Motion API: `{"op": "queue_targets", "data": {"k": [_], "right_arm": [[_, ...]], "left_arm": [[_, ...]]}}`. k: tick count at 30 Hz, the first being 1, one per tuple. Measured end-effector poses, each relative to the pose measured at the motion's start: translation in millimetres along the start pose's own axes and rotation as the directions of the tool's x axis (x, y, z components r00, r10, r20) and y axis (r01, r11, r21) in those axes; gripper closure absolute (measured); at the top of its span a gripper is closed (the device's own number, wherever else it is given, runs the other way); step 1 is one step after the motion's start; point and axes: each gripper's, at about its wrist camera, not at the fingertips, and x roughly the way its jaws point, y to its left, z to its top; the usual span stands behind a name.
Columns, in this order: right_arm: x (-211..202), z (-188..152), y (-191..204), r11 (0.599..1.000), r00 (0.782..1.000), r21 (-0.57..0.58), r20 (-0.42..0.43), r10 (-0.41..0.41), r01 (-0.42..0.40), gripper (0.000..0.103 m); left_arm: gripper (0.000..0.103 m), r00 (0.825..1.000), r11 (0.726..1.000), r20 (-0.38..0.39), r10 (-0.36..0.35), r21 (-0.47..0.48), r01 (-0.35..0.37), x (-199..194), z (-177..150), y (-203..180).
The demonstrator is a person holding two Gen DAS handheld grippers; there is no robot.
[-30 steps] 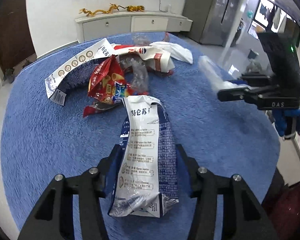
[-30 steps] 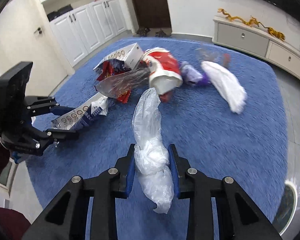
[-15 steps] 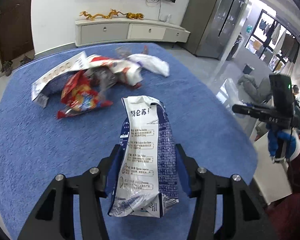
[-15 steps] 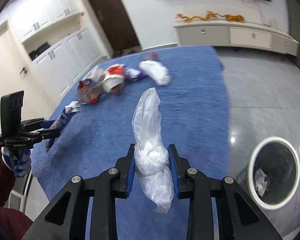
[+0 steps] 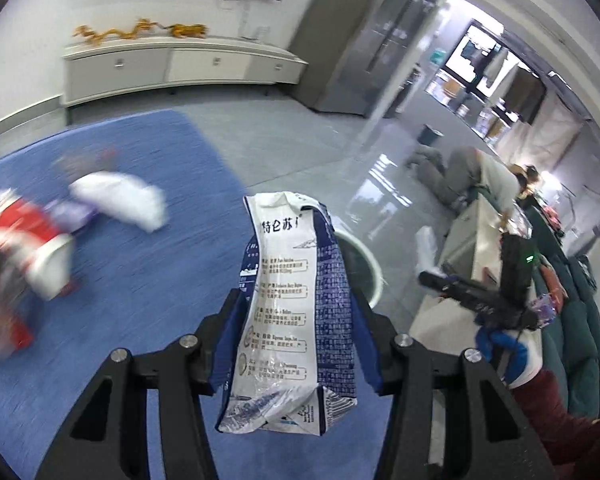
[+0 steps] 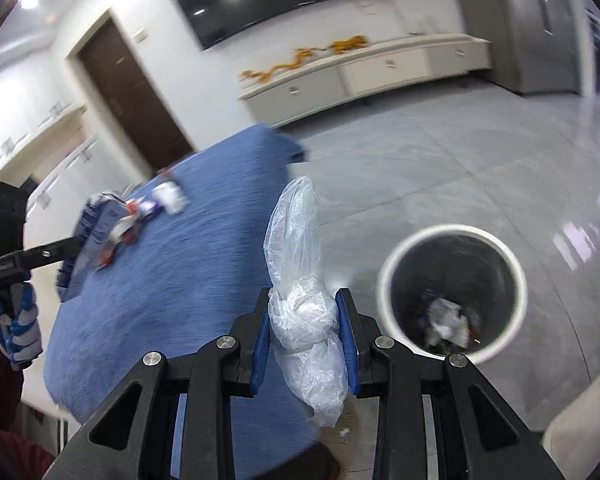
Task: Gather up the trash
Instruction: 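Carry both bags to the bin and open both tools to drop them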
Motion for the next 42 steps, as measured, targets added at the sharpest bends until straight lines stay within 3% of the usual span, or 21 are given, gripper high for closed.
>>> {"op": "queue_targets", "data": {"k": [11, 17, 24, 25, 27, 28, 31, 36, 42], "right_arm": [[10, -2, -106, 0.970, 0.994, 0.228, 0.034, -0.100, 0.090, 0.072], [41, 7, -138, 0.954, 0.993, 0.276, 0.004, -0.122, 0.116, 0.071], [74, 23, -152, 0.949, 0.986, 0.269, -0.030, -0.162, 0.165, 0.069], [78, 25, -153, 0.947, 0.984, 0.266, -0.038, -0.174, 0.178, 0.065], [84, 28, -155, 0.945, 0.980, 0.260, -0.053, -0.191, 0.198, 0.052], [87, 30, -155, 0.943, 0.976, 0.251, -0.065, -0.208, 0.217, 0.051], [86, 29, -158, 0.941, 0.971, 0.243, -0.073, -0.226, 0.237, 0.050], [77, 24, -157, 0.935, 0.967, 0.246, -0.076, -0.243, 0.254, 0.050], [44, 24, -144, 0.936, 0.966, 0.238, -0.034, -0.258, 0.258, 0.050]], "left_arm": [[0.054, 0.985, 0.990, -0.137, -0.106, 0.079, 0.118, 133, 69, -98], [0.053, 0.974, 0.991, -0.207, -0.092, 0.076, 0.110, 212, 87, -128], [0.051, 0.978, 0.998, -0.200, -0.065, 0.011, 0.069, 268, 102, -132], [0.050, 0.977, 0.998, -0.201, -0.069, -0.005, 0.069, 274, 105, -130], [0.050, 0.977, 0.997, -0.198, -0.073, -0.026, 0.069, 282, 110, -127], [0.047, 0.977, 0.997, -0.198, -0.076, -0.034, 0.071, 283, 109, -124], [0.042, 0.979, 0.996, -0.190, -0.078, -0.047, 0.070, 285, 111, -122], [0.041, 0.982, 0.997, -0.177, -0.071, -0.021, 0.068, 268, 108, -123], [0.041, 0.998, 1.000, -0.057, -0.022, 0.004, 0.022, 209, 104, -119]]}}
